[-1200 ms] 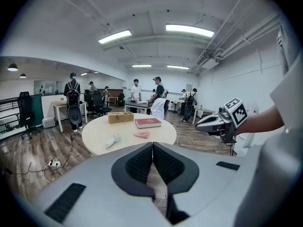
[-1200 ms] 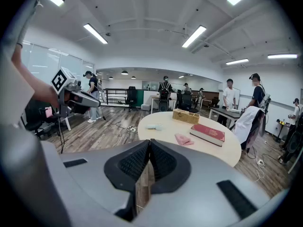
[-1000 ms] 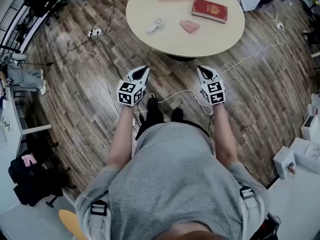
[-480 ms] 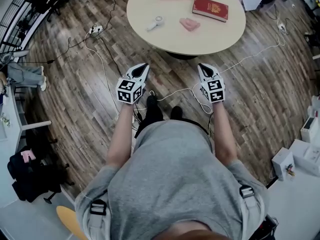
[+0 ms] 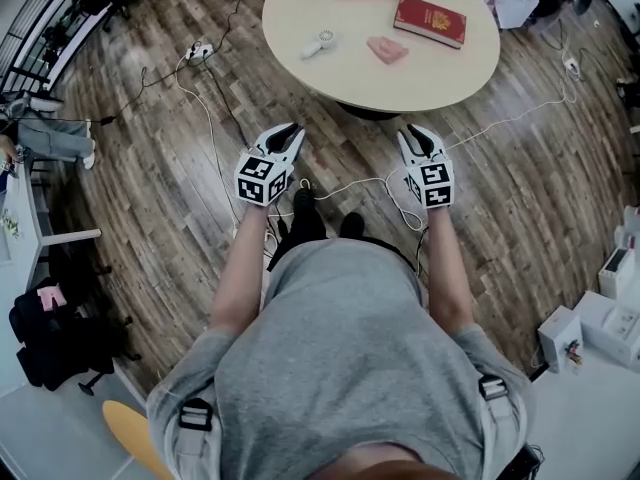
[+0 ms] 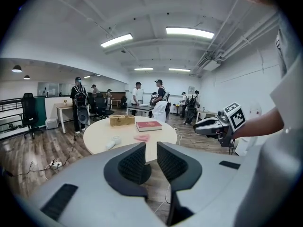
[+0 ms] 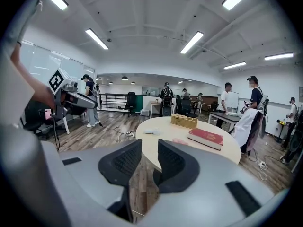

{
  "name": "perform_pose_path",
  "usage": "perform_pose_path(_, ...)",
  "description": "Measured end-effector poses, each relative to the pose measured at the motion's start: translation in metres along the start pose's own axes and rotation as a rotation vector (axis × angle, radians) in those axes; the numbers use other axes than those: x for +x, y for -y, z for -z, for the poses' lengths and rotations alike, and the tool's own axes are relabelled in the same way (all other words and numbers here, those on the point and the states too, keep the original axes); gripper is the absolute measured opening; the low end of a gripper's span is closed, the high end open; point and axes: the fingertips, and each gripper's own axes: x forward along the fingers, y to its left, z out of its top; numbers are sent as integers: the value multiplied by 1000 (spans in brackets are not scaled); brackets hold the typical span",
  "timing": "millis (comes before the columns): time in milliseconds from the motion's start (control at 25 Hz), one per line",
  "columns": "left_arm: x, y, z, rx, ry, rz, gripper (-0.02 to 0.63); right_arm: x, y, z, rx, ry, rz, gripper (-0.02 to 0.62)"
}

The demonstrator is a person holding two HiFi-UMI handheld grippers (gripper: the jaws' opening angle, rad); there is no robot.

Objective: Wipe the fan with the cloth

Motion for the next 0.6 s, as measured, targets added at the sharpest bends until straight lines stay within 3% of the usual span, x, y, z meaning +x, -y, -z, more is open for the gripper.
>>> perform_pose_path(120,-1,-6,1,-2,2,-20,176,3,0,-2,-7,15,-9,209)
perform_pose_path(200,1,-8,1,-5,0,-30,220,4,2,-1,-10,16,-10,257)
perform_pose_path(600,11,-11,0,-4,-14,-26,252,15,9,2,8,6,-22,305)
